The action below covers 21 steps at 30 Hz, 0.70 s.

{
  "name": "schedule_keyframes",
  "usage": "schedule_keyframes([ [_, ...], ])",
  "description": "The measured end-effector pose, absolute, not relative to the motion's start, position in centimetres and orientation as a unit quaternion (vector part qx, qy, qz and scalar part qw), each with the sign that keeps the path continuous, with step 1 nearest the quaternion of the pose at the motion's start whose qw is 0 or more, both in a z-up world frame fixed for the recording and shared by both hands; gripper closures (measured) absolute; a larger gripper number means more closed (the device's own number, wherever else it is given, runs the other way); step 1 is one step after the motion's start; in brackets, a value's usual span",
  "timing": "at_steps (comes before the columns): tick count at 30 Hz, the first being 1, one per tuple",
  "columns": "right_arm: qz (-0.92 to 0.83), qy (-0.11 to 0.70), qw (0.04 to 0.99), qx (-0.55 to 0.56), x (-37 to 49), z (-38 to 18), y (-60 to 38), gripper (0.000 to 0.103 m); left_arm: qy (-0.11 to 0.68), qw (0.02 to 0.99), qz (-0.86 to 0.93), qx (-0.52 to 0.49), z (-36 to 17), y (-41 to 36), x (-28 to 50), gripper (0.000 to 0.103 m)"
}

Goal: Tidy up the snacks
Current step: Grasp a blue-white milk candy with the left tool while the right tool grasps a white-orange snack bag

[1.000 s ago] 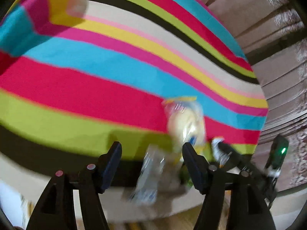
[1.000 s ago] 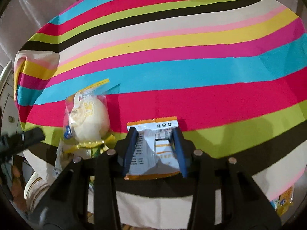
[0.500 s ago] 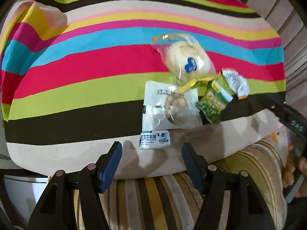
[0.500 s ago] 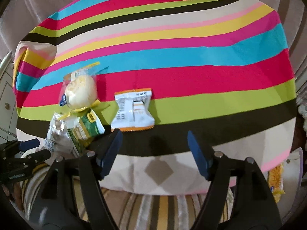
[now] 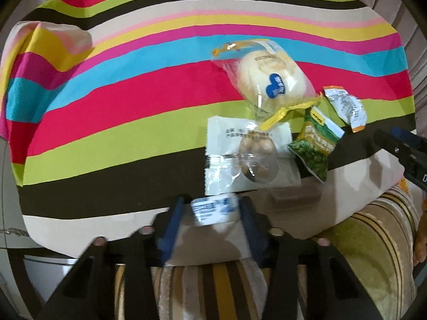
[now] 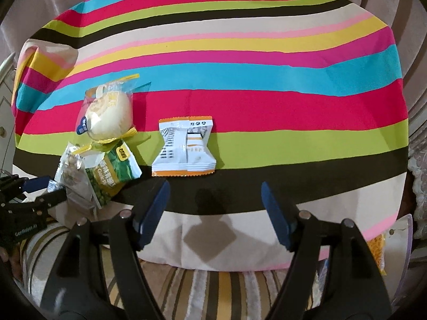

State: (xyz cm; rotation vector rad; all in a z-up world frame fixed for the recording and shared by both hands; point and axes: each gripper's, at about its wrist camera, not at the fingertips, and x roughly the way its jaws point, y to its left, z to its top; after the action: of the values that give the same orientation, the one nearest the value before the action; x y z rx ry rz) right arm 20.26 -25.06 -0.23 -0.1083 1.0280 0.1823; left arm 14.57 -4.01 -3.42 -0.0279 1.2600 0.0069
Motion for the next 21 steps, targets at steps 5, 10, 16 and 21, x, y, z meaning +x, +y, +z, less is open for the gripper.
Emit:
schedule_keyframes([
  [5,0.083,0.488,0.868,-0.048,20.7,-0.2,-25.2,0.029,0.580,0.814,-0.001,-0.039,-3.0,-3.0,14.1,0.067],
  [10,0.084,0.481,0.871,-0.059,21.4,-0.2,-24.3,0.029,0.565,0.824,0.003,-0.048,-2.6,-1.8,13.1,0.067],
  [16,0.090,0.474,0.873,-0.071,22.6,-0.3,-23.0,0.029,0.555,0.830,0.014,-0.046,-2.2,-1.5,13.0,0.067],
  [21,0.094,0.479,0.869,-0.080,23.9,-1.0,-22.0,0.029,0.551,0.833,0.018,-0.043,-1.9,-1.8,13.1,0.067],
])
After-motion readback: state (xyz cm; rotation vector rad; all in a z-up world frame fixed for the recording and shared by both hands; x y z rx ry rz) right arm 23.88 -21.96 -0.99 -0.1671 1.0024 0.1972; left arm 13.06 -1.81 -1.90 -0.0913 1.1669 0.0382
